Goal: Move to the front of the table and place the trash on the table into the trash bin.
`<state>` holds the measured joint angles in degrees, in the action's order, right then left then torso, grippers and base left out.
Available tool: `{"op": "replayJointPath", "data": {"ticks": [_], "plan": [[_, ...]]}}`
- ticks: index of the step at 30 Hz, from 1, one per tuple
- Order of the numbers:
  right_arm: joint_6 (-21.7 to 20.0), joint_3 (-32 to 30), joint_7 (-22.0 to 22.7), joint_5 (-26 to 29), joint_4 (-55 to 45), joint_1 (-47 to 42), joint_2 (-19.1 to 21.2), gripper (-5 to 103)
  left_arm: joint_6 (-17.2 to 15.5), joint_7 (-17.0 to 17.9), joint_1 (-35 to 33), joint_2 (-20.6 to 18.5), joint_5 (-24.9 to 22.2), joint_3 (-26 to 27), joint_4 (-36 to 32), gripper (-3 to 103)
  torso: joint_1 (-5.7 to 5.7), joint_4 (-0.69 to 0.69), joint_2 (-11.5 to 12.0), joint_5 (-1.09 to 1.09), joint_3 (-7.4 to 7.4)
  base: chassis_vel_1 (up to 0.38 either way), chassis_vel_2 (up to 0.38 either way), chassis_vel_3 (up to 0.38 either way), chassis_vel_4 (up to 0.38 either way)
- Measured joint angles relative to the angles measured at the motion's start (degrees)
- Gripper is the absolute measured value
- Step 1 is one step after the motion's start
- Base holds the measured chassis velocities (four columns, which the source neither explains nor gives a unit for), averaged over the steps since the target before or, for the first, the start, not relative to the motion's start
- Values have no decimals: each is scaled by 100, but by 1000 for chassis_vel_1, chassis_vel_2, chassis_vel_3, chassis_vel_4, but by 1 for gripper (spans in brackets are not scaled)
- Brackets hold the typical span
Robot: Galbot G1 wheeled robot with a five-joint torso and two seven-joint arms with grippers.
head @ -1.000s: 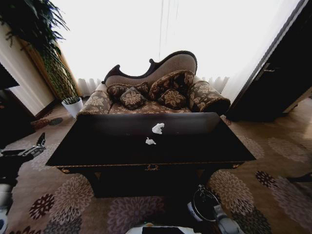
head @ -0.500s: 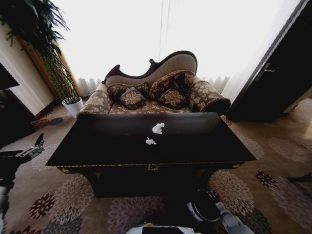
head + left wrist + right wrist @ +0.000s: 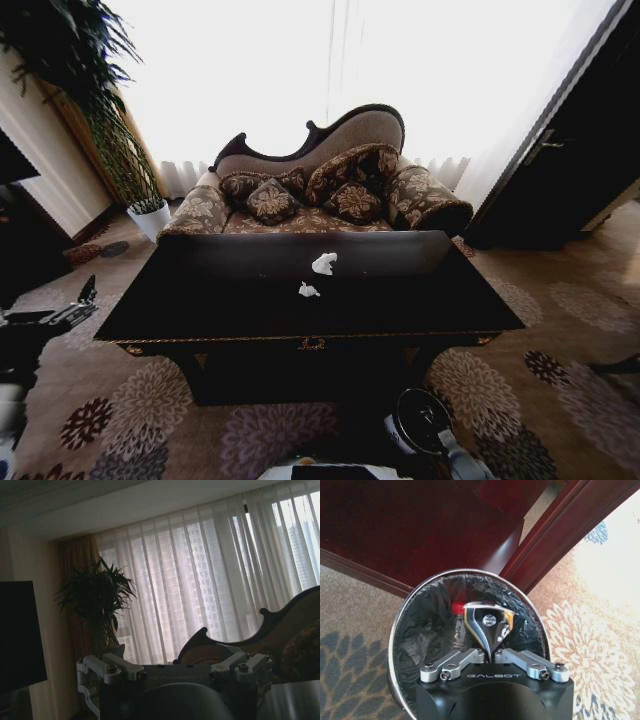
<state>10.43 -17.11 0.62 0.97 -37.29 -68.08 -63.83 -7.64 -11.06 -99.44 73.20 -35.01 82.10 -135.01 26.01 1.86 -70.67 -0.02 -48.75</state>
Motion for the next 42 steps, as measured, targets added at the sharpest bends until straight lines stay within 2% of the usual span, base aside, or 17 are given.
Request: {"op": "replayJointPath", "data": {"ticks": [2, 6, 7, 9, 12, 15, 18, 21, 22, 24, 26, 28, 31, 32, 36, 42], "plan": [[-11, 2, 0, 16, -22, -10, 1, 8, 1, 0, -3, -5, -6, 7, -2, 100, 0, 0, 0, 0, 0, 0, 0, 0, 0], [-29, -1, -16, 78, -147, -96, 23, 29, 2, 0, -7, -10, -17, 6, -21, 100, 0, 0, 0, 0, 0, 0, 0, 0, 0], [-29, -1, -16, 78, -147, -96, 23, 29, 2, 0, -7, -10, -17, 6, -21, 100, 0, 0, 0, 0, 0, 0, 0, 0, 0], [-29, -19, -62, 116, -249, -165, 27, 39, 2, 0, -4, 1, -15, -17, -29, 100, 0, 0, 0, 0, 0, 0, 0, 0, 0], [-29, -71, -167, 143, -418, -292, 30, 45, 2, 0, 5, 6, -13, -30, -34, 100, 0, -1, 0, 0, 0, 0, 0, 0, 0], [-53, -222, -452, 152, -892, -618, 55, 61, 2, 0, 46, 6, -11, -51, -13, 100, 0, 0, 0, 0, 0, 0, 0, 0, 0], [-104, -347, -653, 157, -1323, -888, 97, 67, 2, -1, 86, 14, -2, -90, 11, 100, 0, 0, 0, 1, 0, 0, 0, 0, 0], [-149, -524, -892, 267, -2008, -1373, 188, 84, 2, -2, 189, 43, 34, -183, 54, 100, 0, 0, 0, 0, 0, 0, 0, 0, 0], [-149, -524, -892, 267, -2008, -1373, 188, 84, 2, -2, 189, 43, 34, -183, 54, 100, 0, 0, 0, 0, 0, 0, 0, 0, 0], [53, -678, -1023, 278, -2427, -1773, 306, 94, 4, -8, 299, 55, 95, -285, 101, 100, 0, 1, 0, 0, 0, 0, 0, 0, 0], [172, -770, -1057, 259, -2591, -1927, 350, 94, 4, -8, 347, 62, 108, -327, 126, 100, 0, 1, 0, -1, 0, 0, 0, 0, 0], [260, -965, -1145, 275, -3019, -2283, 399, 100, 10, -10, 438, 69, 143, -407, 194, 100, 0, -1, 0, -1, 0, 0, 0, 0, 0], [185, -1349, -1279, 416, -3938, -2979, 298, 100, 34, -18, 613, 68, 197, -519, 358, 100, 0, 1, 0, -1, 0, 0, 0, 0, 0], [185, -1349, -1279, 416, -3938, -2979, 298, 100, 34, -18, 613, 68, 197, -519, 358, 100, 0, 1, 0, -1, 0, 0, 0, 0, 0], [-15, -1909, -1376, 672, -5396, -3932, -137, 100, 55, -29, 938, 79, 219, -697, 627, 100, -1, 3, 1, -2, 0, 0, 0, 0, 0], [-38, -2443, -1539, 767, -6186, -4410, -331, 100, 62, -33, 1095, 92, 243, -825, 792, 100, 0, 0, 0, -2, 0, 0, 0, 0, 0]]}}
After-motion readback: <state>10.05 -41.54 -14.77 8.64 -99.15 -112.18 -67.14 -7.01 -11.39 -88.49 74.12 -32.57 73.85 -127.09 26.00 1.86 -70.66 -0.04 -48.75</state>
